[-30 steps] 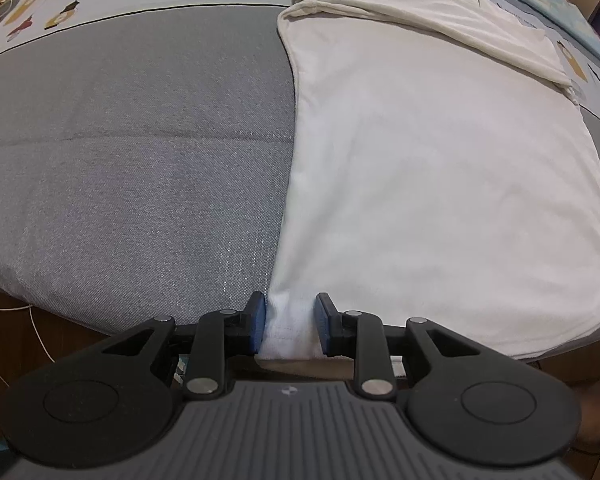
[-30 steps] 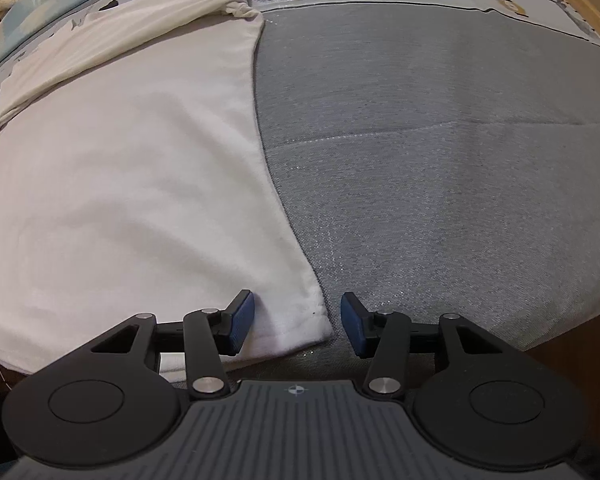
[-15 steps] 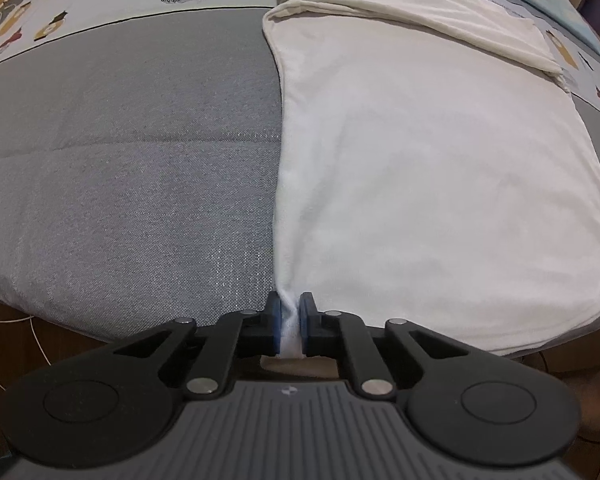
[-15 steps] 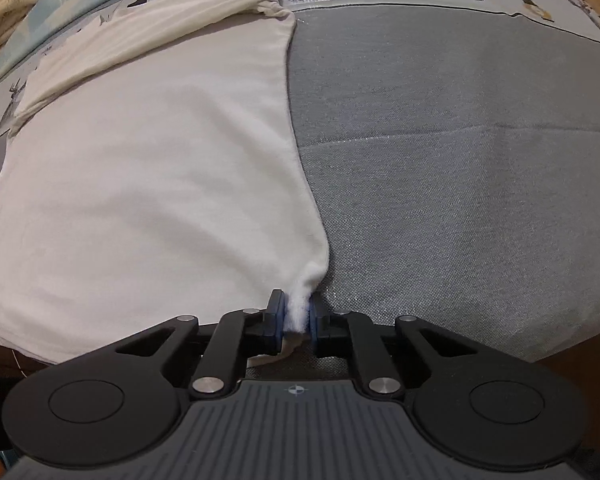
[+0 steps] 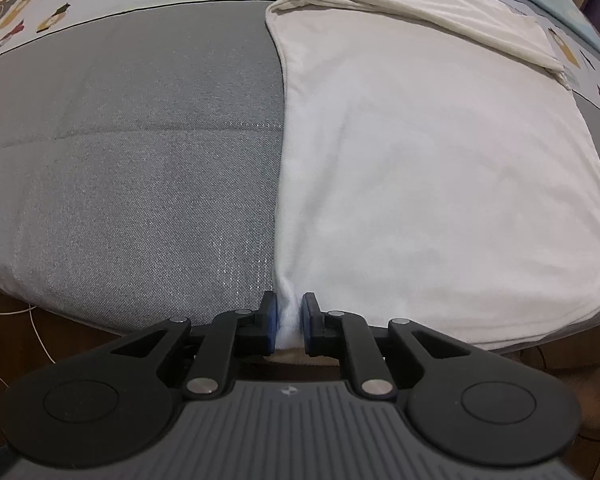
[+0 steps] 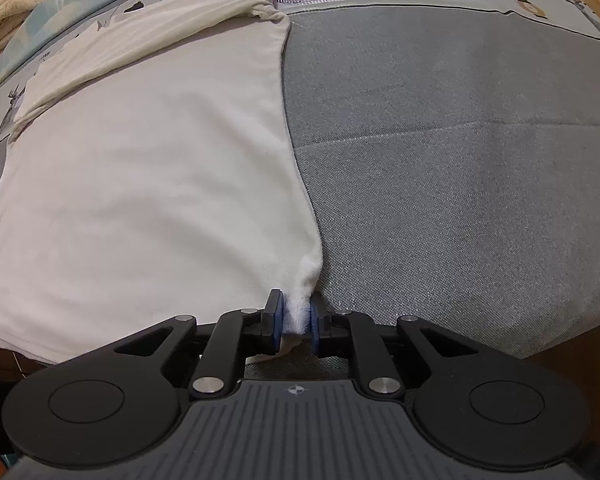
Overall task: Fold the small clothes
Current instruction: 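Grasp the shirt hem with both grippers, then lift the hem with both grippers and fold it over toward the collar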
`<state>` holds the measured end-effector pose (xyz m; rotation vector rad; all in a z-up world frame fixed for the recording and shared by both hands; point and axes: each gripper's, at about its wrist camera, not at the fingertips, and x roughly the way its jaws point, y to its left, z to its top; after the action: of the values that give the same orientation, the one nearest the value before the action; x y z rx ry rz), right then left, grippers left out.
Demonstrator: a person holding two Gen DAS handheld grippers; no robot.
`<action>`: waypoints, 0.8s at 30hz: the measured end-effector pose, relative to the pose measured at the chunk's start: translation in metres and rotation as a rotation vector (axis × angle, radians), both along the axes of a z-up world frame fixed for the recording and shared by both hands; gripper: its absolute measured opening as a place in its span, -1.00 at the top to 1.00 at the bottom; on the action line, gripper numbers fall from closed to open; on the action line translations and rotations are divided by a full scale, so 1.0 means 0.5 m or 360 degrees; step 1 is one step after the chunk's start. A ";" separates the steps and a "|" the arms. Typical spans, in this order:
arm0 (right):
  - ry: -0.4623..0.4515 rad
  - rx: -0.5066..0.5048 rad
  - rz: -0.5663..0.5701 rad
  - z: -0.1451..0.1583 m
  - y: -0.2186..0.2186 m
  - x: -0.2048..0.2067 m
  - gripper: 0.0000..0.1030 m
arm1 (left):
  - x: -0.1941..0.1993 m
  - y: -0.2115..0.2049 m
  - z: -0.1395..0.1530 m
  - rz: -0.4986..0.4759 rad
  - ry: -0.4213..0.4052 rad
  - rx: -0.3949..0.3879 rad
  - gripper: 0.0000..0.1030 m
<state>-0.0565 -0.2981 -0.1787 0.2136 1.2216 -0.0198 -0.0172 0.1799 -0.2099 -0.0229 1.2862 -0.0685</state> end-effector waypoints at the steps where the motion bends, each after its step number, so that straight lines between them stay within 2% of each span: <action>1: 0.0000 -0.0001 -0.0002 0.001 0.003 0.000 0.73 | 0.000 0.000 0.001 0.0000 -0.0005 0.0001 0.80; 6: -0.0026 -0.0007 0.0014 0.004 0.008 -0.001 0.80 | -0.003 0.000 0.008 0.0012 -0.0048 0.0006 0.87; 12: -0.0155 0.0056 -0.0036 0.039 -0.007 -0.013 0.84 | -0.028 0.001 0.066 0.0012 -0.0169 -0.0025 0.88; 16: -0.0326 0.0138 -0.0033 0.106 -0.021 -0.032 0.85 | -0.048 0.001 0.122 -0.0010 -0.0237 -0.0100 0.89; 20: -0.0486 0.0287 -0.0087 0.183 -0.060 -0.066 0.86 | -0.078 -0.014 0.188 -0.0122 -0.0331 -0.0139 0.89; 24: -0.0576 0.0361 -0.0111 0.254 -0.100 -0.122 0.87 | -0.133 -0.004 0.262 -0.0227 -0.0418 -0.0207 0.90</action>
<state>-0.1174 -0.3483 -0.0520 0.4385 0.8539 0.0938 -0.0839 0.1782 -0.0790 -0.0326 1.0180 -0.2693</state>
